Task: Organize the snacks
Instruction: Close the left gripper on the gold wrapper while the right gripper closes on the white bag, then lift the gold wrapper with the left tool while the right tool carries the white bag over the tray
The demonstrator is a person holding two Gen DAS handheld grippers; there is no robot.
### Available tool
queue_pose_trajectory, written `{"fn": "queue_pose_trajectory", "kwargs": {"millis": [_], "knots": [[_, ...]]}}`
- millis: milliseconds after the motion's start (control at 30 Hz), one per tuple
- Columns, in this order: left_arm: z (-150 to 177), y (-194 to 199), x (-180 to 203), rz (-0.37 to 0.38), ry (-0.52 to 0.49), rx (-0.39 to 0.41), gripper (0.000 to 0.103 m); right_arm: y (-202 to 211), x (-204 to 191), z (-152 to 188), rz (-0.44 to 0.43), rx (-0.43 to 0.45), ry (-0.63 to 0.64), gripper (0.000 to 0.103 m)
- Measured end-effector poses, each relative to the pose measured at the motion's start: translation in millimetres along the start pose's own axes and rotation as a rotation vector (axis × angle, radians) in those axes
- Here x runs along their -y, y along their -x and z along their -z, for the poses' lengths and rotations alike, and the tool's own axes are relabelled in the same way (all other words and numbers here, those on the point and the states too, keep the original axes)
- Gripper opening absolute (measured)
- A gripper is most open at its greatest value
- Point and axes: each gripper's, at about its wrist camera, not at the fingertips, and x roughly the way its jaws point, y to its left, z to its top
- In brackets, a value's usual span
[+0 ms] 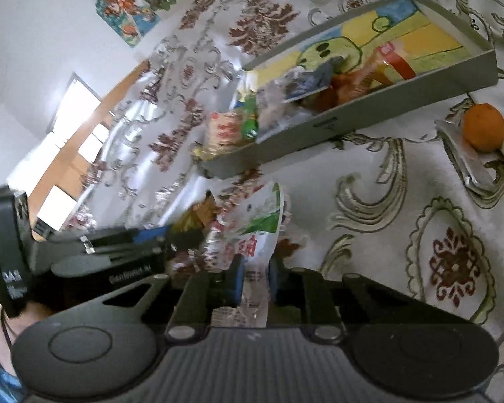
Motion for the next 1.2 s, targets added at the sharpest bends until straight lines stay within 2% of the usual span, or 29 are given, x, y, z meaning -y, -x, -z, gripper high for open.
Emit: {"fn": "queue_pose_trajectory", "kwargs": {"millis": [200,333,567,700,867,967,1000,1200], "knots": [[20.3,17.7,-7.3,0.041,0.155,-0.059,0.026,11.4,-13.6,5.7,-0.027,0.002,0.035,0.018],[33.0,26.8,-3.3,0.037,0.168,-0.075,0.026,5.2,-17.8,12.1,-0.018,-0.016,0.057,0.021],[26.6,15.8,-6.1,0.060,0.204,-0.084,0.026,-8.7,-20.9,16.4,-0.016,-0.039,0.095,0.021],[23.2,13.5,-4.4,0.065,0.201,-0.078,0.025,-10.7,-25.0,16.8,-0.007,-0.033,0.113,0.021],[21.2,20.5,-8.3,0.088,0.242,-0.045,0.025,-4.9,-32.8,17.5,0.017,0.002,0.126,0.013],[19.6,26.1,-7.9,0.090,0.252,-0.014,0.020,2.9,-40.5,17.6,0.029,0.038,0.137,0.009],[19.0,27.8,-7.0,0.087,0.248,-0.001,0.015,6.2,-43.6,18.1,0.036,0.054,0.151,0.009],[14.4,27.5,-5.4,0.086,0.239,0.027,0.015,14.1,-53.4,17.0,0.064,0.082,0.205,0.009]]}}
